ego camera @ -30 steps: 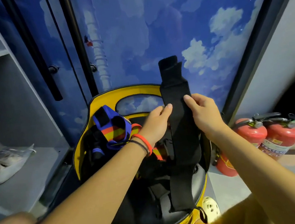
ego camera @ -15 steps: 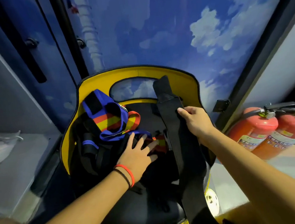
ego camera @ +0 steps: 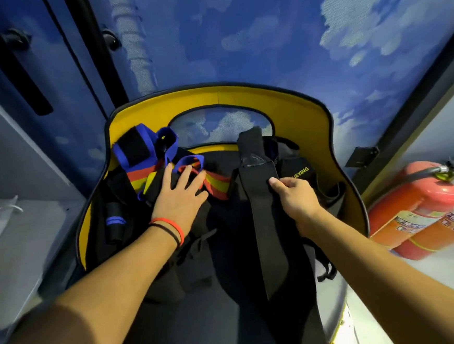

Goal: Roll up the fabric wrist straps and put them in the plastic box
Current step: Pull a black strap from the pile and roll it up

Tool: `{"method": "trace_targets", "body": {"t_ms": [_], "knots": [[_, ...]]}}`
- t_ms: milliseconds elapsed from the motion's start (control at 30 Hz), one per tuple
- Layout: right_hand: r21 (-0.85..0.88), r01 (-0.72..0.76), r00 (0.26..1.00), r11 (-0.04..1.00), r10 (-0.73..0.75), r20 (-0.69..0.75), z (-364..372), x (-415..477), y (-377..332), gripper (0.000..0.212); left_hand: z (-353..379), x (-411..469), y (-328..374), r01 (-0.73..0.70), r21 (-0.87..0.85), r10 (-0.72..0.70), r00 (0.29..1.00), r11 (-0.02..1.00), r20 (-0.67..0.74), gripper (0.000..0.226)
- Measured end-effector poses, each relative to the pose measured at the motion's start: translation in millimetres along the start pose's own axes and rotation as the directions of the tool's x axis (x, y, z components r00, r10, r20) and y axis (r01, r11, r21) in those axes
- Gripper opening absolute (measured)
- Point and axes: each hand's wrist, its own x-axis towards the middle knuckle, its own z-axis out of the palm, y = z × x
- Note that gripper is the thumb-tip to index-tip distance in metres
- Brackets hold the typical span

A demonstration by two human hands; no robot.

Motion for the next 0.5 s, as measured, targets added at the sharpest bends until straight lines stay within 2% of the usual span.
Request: {"method": "trace_targets", "body": {"t_ms": [133,233,300,367,400,433,500], "knots": [[0.092,-0.080,0.996,0.993,0.083,-0.024,28,28,3,0.037,-9,16,7,0.014,-0.048,-0.011,0.998,0.999,0.054,0.057],[0.099,-0.135,0.990,0.986,0.139,-0.034,47,42,-2,0.033,-14,25,3,-0.006,-0.308,0.050,0.989,0.951,0.137,0.064],[0.100,-0.143,0.988,0.985,0.148,-0.046,56,47,-4,0.030,-19,31,-5,0.025,-0.547,0.038,0.994,0.837,0.104,0.057],[0.131,-0.113,0.992,0.985,0.120,-0.048,62,49,-5,0.037,-26,37,-8,0.096,-0.754,-0.113,0.993,0.650,0.029,0.039],[0.155,-0.085,0.994,0.984,0.094,-0.049,64,49,-5,0.040,-31,42,-8,0.152,-0.821,-0.185,0.981,0.551,0.057,0.033],[0.171,-0.064,0.996,0.983,0.072,-0.042,66,51,-1,0.041,-36,48,-6,0.209,-0.851,-0.220,0.969,0.482,0.114,0.031],[0.196,-0.041,0.999,0.980,0.045,-0.014,65,53,3,0.042,-42,61,3,0.274,-0.842,-0.236,0.955,0.465,0.181,0.032]]}}
